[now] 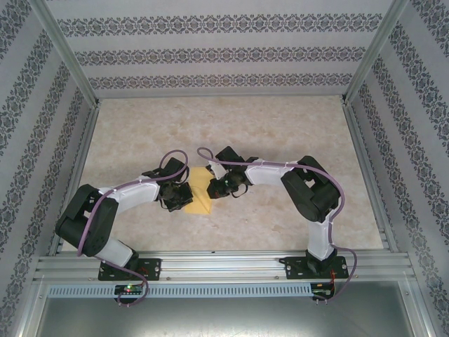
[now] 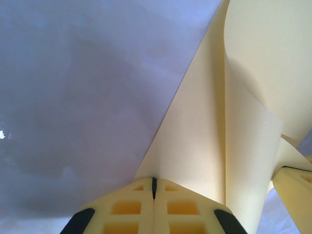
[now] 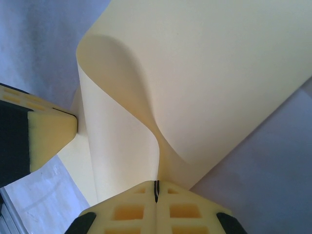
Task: Fold a paper plane with a square sheet of paper (pick it up from the middle)
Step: Fold the triangle a second time at the center of the table.
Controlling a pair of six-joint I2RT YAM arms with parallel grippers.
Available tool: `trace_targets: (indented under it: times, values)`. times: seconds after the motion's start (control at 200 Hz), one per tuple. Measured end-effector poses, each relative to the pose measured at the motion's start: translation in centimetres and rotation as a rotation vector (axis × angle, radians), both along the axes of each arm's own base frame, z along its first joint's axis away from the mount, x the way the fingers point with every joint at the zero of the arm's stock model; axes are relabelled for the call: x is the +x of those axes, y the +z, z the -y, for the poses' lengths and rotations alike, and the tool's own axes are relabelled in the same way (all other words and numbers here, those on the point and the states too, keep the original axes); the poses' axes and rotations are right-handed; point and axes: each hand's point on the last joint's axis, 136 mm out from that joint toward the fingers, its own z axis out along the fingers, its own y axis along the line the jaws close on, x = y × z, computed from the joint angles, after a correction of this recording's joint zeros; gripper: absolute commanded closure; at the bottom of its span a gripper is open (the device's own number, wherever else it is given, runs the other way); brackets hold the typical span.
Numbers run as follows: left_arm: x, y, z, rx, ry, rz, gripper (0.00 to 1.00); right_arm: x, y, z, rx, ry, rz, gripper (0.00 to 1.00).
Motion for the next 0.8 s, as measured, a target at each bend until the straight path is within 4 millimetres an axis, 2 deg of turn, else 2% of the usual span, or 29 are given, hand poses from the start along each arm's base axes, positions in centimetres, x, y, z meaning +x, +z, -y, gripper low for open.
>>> trace_targets:
  times: [0.46,0.799]
  values:
    - [0.0,0.0,0.0,0.0,0.0,0.0,0.96,0.65,0.8,-0.27,0.005,0.0,0.01,0.99]
    - [0.0,0.0,0.0,0.0,0.0,0.0,0.96,0.68,-0.06,0.09,-0.026,-0.002,0.005,0.99]
